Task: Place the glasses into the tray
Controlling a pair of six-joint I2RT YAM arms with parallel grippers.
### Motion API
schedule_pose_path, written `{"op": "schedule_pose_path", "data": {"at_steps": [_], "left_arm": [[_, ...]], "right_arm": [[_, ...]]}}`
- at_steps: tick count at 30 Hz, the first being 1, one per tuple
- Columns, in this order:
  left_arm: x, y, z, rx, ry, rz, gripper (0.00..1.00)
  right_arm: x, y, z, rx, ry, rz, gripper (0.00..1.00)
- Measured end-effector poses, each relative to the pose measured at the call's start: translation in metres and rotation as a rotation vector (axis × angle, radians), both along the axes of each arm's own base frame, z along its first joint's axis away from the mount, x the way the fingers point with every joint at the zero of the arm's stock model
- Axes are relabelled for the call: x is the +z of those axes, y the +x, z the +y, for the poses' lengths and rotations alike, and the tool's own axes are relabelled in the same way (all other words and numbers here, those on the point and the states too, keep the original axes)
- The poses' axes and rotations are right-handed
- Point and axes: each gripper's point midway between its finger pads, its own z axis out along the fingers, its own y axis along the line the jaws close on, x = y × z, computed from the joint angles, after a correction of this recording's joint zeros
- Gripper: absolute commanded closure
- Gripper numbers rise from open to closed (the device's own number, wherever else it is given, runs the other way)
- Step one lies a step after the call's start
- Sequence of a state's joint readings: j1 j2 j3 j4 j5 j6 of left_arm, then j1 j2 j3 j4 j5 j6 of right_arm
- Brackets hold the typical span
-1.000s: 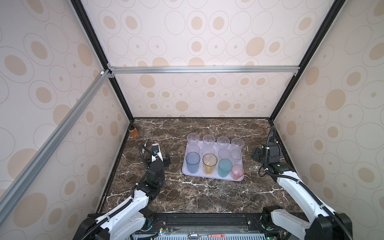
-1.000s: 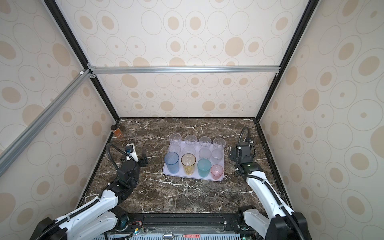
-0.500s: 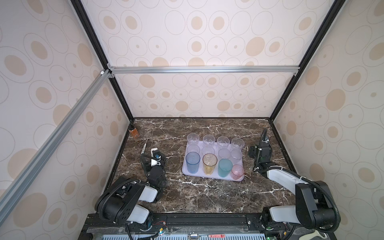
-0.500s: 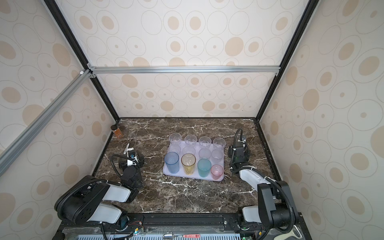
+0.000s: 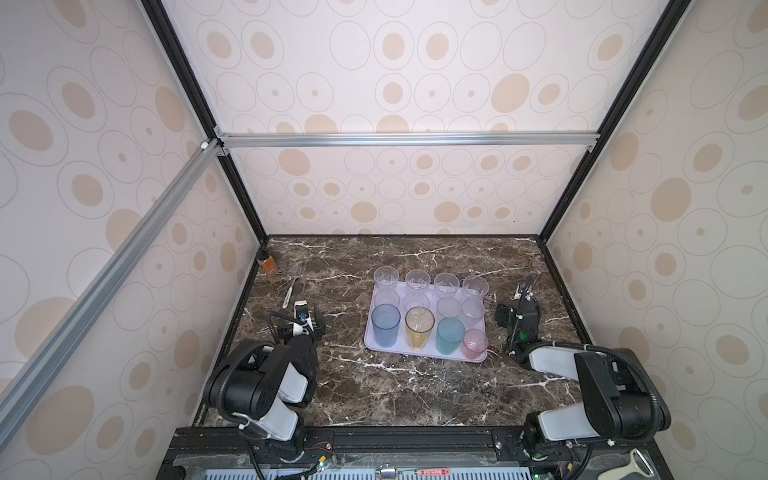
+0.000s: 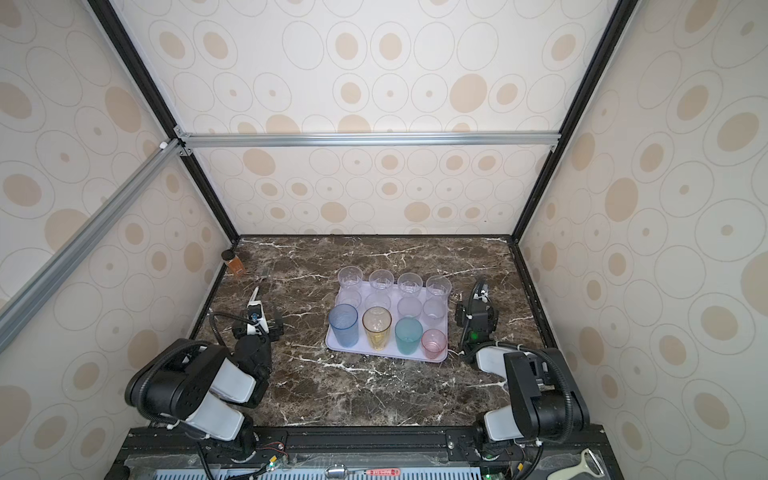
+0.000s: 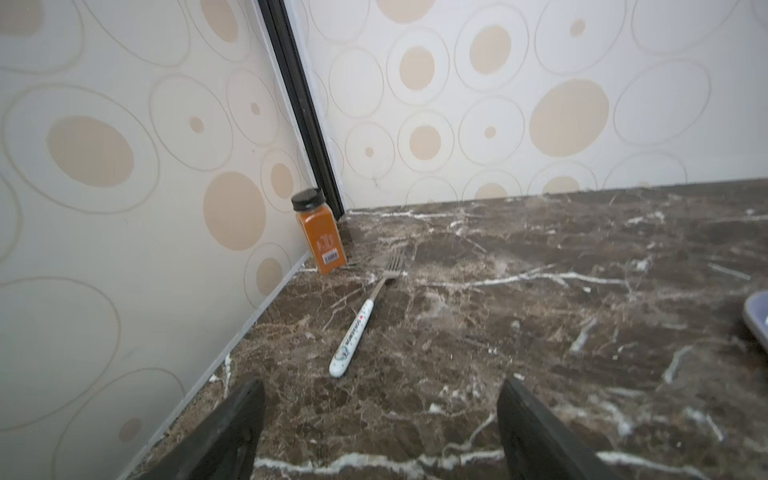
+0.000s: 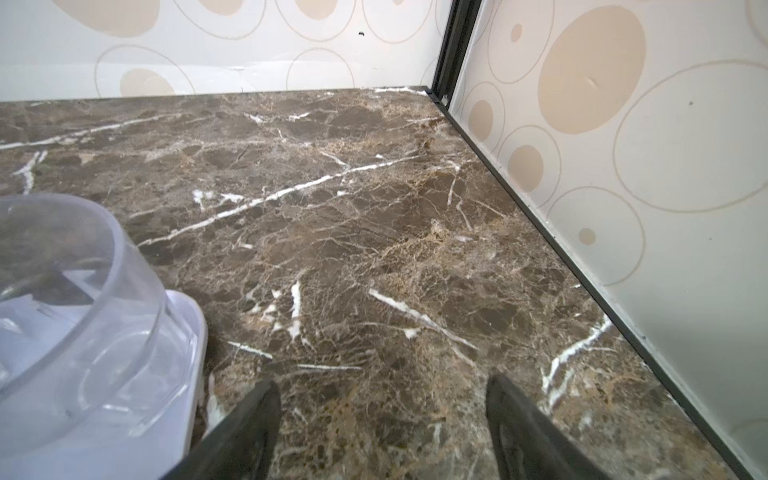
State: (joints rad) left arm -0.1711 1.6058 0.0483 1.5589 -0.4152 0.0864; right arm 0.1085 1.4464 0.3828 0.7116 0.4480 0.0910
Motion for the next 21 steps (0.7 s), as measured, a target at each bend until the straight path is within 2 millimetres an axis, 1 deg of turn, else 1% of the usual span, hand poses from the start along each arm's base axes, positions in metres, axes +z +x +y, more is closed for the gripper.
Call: {"op": "schedule_pose_path", "data": {"at_steps": [2,3,5,8,9,11,13,21], "left_arm": [[-0.012,-0.003,0.005,0.0,-0.012,0.036,0.12],[-0.012,-0.003,0.006,-0.002,-0.021,0.034,0.12],[-0.005,0.0,0.005,-0.017,-0.036,0.005,0.11],[0.009,0.01,-0.001,-0.051,-0.054,-0.046,0.09],[0.013,0.014,-0.003,-0.063,-0.058,-0.061,0.08],[0.019,0.02,-0.004,-0.08,-0.066,-0.076,0.06],[0.02,0.024,-0.003,-0.09,-0.079,-0.078,0.01],[0.012,0.036,0.009,-0.08,-0.133,-0.04,0.01]], "right_arm": [[-0.002,0.001,0.0,0.006,0.001,-0.006,0.2],[-0.001,0.001,0.0,0.012,0.004,-0.009,0.2],[0.002,0.004,0.002,0.025,0.009,-0.025,0.2],[0.006,0.009,0.007,0.056,0.018,-0.064,0.18],[0.005,0.011,0.007,0.064,0.017,-0.082,0.18],[-0.009,0.008,0.006,0.07,0.022,-0.041,0.18],[-0.011,0.006,0.005,0.071,0.024,-0.044,0.18],[-0.01,0.008,0.005,0.08,0.03,-0.044,0.17]]}}
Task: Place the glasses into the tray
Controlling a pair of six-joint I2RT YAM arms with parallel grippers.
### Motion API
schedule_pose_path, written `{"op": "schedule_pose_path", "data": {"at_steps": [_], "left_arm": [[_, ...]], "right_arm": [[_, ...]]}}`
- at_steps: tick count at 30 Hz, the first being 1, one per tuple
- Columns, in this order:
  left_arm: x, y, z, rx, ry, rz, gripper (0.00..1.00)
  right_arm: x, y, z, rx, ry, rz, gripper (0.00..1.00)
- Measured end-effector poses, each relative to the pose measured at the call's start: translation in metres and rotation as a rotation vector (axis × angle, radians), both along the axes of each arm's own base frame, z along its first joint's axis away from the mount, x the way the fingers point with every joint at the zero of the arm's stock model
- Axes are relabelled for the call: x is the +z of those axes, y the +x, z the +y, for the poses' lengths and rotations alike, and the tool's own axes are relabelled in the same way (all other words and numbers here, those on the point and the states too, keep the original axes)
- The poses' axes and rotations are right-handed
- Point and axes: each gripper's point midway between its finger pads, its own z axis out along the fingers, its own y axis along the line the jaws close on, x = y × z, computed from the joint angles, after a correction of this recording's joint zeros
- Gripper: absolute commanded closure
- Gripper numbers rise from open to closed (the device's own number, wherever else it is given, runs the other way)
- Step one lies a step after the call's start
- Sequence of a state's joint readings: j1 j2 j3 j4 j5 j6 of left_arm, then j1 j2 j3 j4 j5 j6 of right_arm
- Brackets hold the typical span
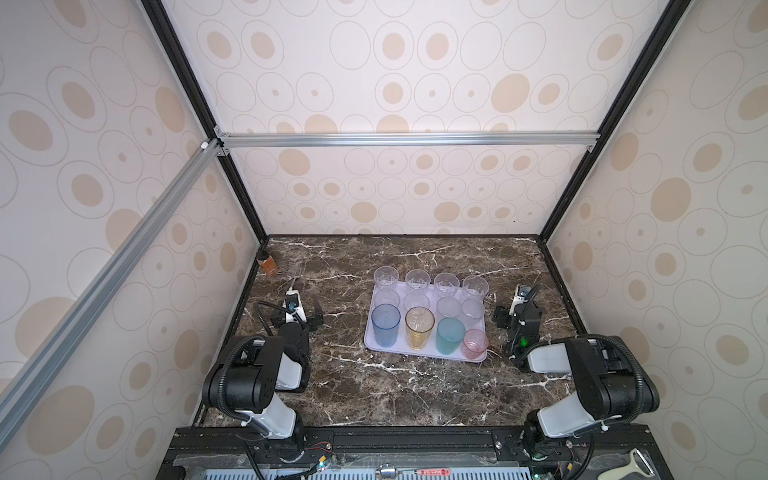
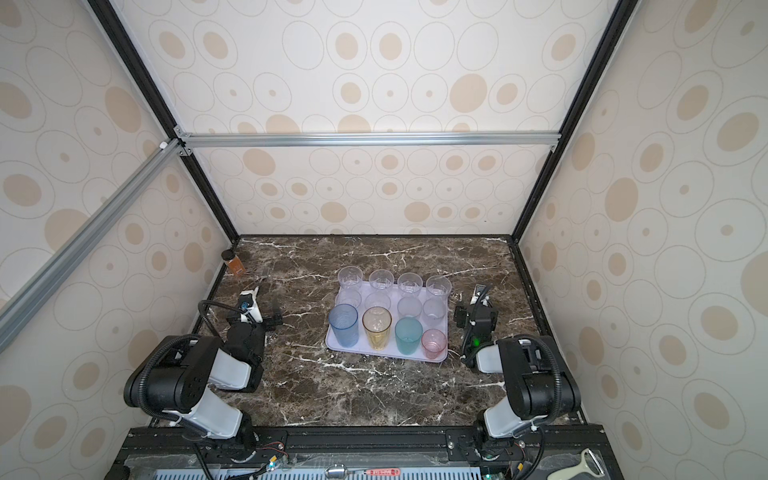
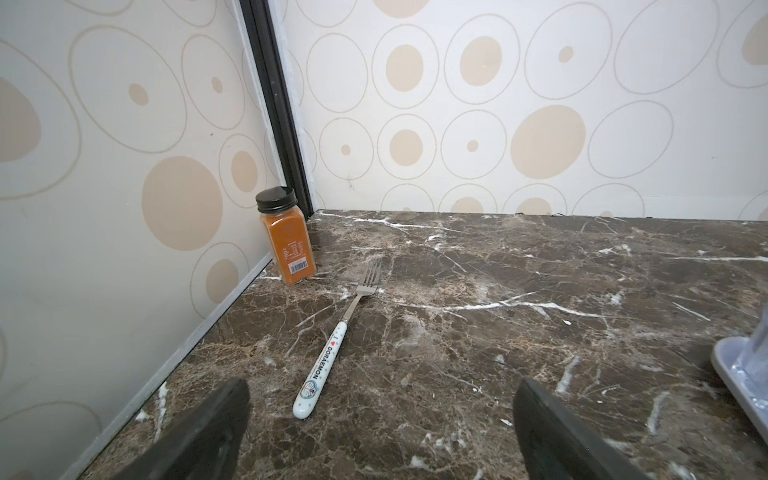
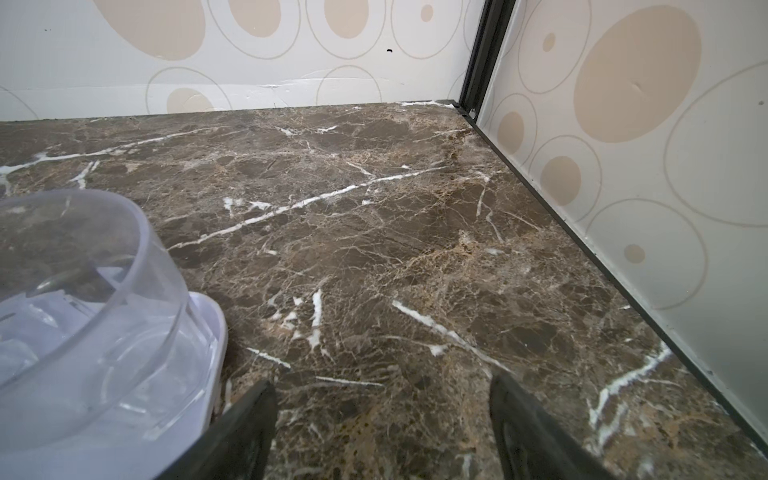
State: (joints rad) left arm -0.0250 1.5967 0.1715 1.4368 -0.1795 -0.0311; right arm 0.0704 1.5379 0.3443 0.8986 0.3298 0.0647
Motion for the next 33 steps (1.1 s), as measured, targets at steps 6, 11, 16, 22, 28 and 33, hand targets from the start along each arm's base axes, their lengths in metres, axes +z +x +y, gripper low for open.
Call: {"op": "schedule_pose_path", "data": {"at_steps": [6,11,16,22,28,33], "left_arm": [[-0.0051,0.0004,0.0011,-0.005,-0.02,0.017,0.01],[-0.005,0.0005,0.0026,-0.014,-0.033,0.014,0.01],[-0.0048,0.0009,0.0015,-0.025,-0.038,0.012,0.01],[-0.0041,0.001,0.0013,-0.026,-0.038,0.01,0.01],[-0.0029,0.0009,0.0011,-0.026,-0.037,0.007,0.01],[-0.0047,0.0064,-0.0001,-0.03,-0.037,0.025,0.01]], "right_arm": [[0.003,0.0052,0.0026,0.013,0.002,0.002,0.14],[0.0013,0.005,0.0031,0.017,0.002,0.011,0.0],[-0.001,0.0041,0.0036,0.02,0.002,0.022,0.02],[-0.001,0.0042,0.0036,0.02,0.002,0.022,0.02],[-0.0011,0.0041,0.0035,0.02,0.002,0.022,0.02],[-0.0011,0.0041,0.0036,0.02,0.002,0.022,0.02]]}}
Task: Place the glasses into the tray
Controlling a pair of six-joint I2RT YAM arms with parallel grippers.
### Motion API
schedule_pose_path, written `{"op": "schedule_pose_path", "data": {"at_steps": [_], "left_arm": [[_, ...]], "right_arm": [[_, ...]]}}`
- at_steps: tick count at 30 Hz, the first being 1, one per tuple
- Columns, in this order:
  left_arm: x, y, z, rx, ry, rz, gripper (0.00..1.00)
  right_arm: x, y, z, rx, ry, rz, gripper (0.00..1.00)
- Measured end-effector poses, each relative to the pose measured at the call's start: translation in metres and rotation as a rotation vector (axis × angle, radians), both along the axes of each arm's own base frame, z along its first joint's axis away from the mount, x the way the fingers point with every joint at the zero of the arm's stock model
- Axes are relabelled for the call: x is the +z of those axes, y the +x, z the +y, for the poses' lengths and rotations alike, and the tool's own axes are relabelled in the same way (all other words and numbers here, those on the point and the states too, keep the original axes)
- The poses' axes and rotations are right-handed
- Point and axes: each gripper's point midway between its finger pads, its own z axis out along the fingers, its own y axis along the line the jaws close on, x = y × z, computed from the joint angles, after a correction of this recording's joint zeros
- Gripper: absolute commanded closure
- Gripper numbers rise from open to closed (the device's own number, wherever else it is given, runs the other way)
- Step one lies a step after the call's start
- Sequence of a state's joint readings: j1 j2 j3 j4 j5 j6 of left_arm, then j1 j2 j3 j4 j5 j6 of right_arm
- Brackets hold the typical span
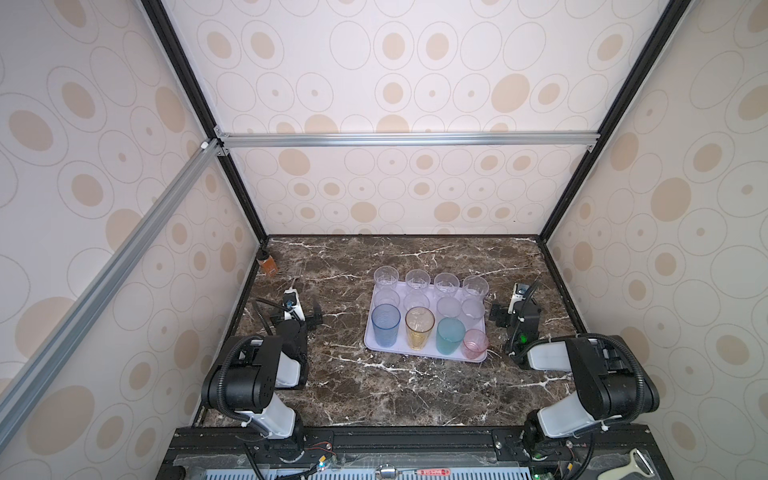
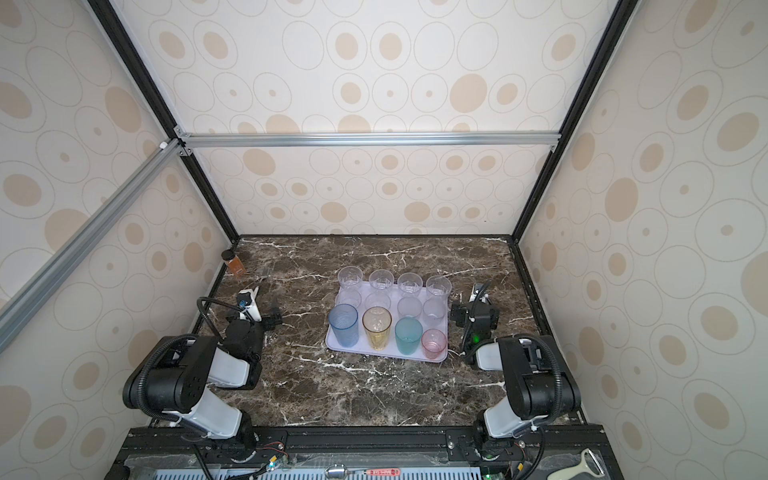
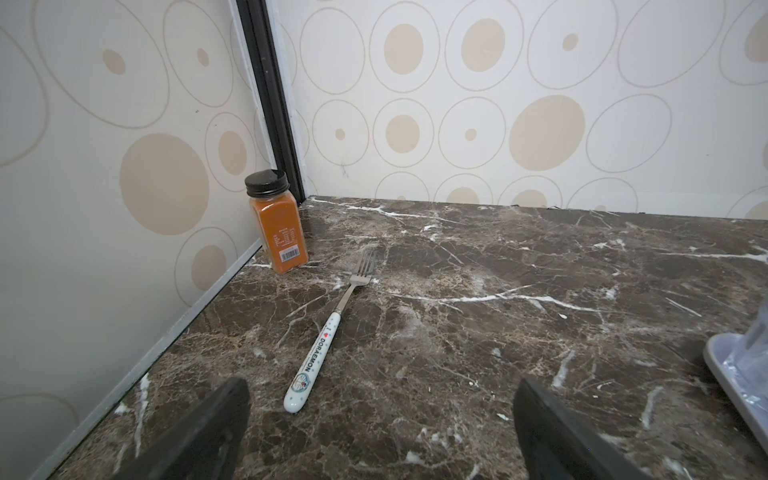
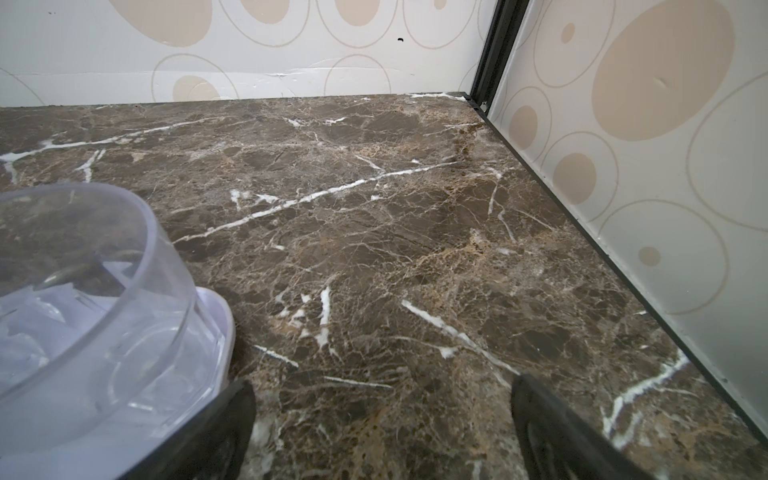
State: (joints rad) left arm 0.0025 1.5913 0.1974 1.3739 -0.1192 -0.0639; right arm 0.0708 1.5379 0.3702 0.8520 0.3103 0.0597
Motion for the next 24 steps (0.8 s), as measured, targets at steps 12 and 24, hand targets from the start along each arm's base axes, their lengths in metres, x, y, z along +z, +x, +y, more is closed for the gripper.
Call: {"op": "schedule_pose_path", "data": {"at_steps": [12,24], "left_arm": [[0.0,0.001,-0.004,-0.015,0.0,0.0,0.01],[-0.001,0.002,-0.016,-0.042,0.033,0.013,0.01]], "right_arm": [[0.0,0.0,0.0,0.0,0.0,0.001,0.02],[0.0,0.0,0.0,0.0,0.0,0.002,0.02]]}}
